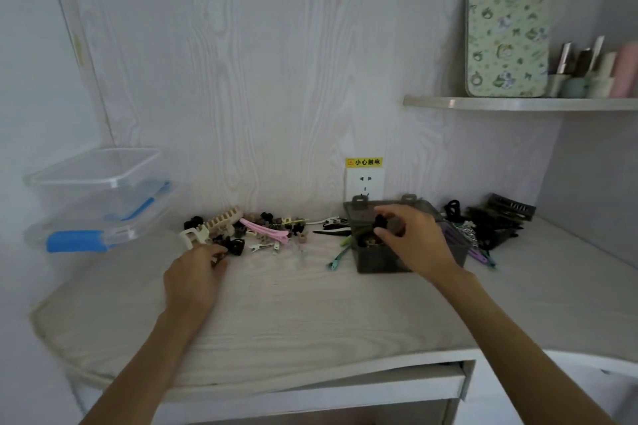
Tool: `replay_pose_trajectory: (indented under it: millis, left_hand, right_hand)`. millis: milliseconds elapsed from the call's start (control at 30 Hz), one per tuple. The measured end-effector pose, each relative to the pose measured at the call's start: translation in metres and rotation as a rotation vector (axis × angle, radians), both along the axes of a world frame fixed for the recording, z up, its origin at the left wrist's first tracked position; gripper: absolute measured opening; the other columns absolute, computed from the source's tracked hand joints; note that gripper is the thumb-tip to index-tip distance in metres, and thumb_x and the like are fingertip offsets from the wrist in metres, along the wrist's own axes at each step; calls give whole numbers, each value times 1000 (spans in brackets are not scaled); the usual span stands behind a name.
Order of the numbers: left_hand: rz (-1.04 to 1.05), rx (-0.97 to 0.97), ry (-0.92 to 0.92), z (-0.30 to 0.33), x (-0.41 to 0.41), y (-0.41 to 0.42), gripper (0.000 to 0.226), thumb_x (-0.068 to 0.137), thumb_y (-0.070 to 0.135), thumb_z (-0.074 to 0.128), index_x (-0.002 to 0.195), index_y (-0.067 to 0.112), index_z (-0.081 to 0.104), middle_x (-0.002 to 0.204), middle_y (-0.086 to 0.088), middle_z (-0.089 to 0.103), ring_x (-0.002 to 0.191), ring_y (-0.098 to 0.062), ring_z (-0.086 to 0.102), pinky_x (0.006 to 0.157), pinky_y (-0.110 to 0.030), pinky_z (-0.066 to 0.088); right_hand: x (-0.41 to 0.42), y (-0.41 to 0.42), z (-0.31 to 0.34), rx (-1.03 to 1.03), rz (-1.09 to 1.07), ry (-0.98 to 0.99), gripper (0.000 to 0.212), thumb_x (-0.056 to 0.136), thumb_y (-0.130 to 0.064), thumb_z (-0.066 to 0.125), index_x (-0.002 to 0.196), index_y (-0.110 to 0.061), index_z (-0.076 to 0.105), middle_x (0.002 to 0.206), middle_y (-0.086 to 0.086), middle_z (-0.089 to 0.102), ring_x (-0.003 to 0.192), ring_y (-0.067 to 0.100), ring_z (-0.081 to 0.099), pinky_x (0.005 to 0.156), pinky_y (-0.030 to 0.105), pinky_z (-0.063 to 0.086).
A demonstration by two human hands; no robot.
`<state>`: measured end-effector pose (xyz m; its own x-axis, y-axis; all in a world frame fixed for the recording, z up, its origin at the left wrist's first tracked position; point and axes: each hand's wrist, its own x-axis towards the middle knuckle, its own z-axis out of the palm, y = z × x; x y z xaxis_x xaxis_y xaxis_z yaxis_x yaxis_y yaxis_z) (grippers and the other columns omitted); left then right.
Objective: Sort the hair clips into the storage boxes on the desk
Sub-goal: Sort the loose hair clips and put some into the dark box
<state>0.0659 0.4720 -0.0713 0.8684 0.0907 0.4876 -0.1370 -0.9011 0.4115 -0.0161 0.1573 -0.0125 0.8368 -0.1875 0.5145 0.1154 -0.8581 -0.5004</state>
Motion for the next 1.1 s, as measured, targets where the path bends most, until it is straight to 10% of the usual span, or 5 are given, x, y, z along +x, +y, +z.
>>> replay_pose_trajectory:
  millis: [267, 467, 700, 833, 1100]
  left_hand:
    - [-469, -390, -189, 40, -27, -88, 17, 83, 28, 69, 99, 23, 72, 83, 15, 71, 73, 0, 65, 68, -21, 52]
    - [-770, -291, 85, 55, -28, -179, 34, 84, 32, 67, 114, 16, 65, 104, 2, 72, 87, -7, 67, 83, -24, 54]
    - [-359, -340, -213, 23, -2, -104, 21, 94, 25, 51, 110, 22, 64, 101, 8, 70, 87, -7, 63, 69, -20, 46]
    - [-135, -192, -105, 12, 19, -37, 35, 85, 0, 50, 117, 12, 54, 113, -8, 61, 106, -26, 56, 77, -35, 47]
    - [75, 136, -38, 5, 29, 6, 32, 84, 19, 54, 114, 14, 61, 114, -7, 64, 110, -29, 52, 86, -39, 38]
  right_hand:
    - [3, -28, -5, 20, -87, 15, 24, 92, -17, 52, 111, -25, 65, 106, -3, 70, 83, 11, 63, 71, 24, 50]
    - [0, -27, -3, -20, 5, 93, 23, 90, -12, 54, 104, -23, 70, 97, -3, 73, 74, 3, 62, 63, 13, 47]
    - [-6, 0, 7, -8, 154, 106, 22, 88, -10, 58, 95, -25, 72, 87, -11, 70, 79, 3, 64, 76, 30, 57]
    - [21, 59, 6, -70, 260, 123, 22, 91, -17, 54, 101, -28, 71, 97, -13, 70, 84, 4, 62, 76, 21, 50]
    - [101, 171, -52, -287, 114, 197, 45, 91, -15, 39, 135, -15, 42, 133, 6, 50, 124, 26, 42, 101, 37, 33]
